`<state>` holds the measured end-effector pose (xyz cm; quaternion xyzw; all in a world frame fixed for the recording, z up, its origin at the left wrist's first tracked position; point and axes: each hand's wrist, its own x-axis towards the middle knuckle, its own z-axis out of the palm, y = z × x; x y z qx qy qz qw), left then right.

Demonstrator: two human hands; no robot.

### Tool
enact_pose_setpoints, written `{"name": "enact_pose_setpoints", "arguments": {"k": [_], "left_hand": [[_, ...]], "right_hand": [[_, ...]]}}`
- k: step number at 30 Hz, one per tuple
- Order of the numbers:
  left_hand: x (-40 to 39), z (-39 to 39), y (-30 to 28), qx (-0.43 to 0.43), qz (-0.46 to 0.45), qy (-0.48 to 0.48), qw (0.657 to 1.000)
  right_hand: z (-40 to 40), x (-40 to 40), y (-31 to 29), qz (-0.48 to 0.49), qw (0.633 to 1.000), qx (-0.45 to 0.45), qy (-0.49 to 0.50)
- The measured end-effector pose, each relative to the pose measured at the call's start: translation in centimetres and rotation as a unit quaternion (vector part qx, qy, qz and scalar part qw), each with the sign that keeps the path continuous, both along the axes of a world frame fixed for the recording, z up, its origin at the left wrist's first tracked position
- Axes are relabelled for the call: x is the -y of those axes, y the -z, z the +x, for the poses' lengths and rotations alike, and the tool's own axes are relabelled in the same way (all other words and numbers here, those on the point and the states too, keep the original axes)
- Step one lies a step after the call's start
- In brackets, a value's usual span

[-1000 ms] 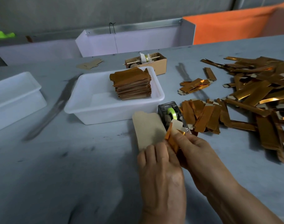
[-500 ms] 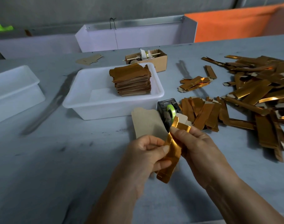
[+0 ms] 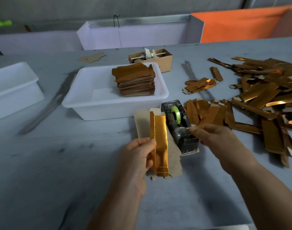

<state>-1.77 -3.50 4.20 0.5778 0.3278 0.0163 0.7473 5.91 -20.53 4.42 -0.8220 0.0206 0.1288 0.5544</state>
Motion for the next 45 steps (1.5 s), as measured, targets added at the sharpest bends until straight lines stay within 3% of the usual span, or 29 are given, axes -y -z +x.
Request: {"name": "enact_pose_setpoints", "arguments": {"k": [18,26,31,35,45], "left_hand": [[0.3,0.2,0.6,0.019,0.035,0.026,0.999],[0.5,0.2,1.1,0.023,0.066,0.027,0.997],[0.3,0.3,1.0,0.011,0.053,0.014,0.998],[0.3,0.4,1.0,0.007,0.046,0.01,0.999],[1.2,0.0,0.0,0.029,0.035,0.062,0.997]], "right_hand": [[0.6,-1.3,0.2,-0.037,0.999,-0.03,0.001],[0.1,-1.0,0.4,0.159,0.982,-0.087,0.043],[-1.0,-1.2,0.5,-0.048,0.993,0.093,0.059],[-1.9,-1.3,1.5,-0.135,0.98,0.133,0.066],[-3.5,-1.7,3.3,-0.098,0.97,0.209,0.08]]}}
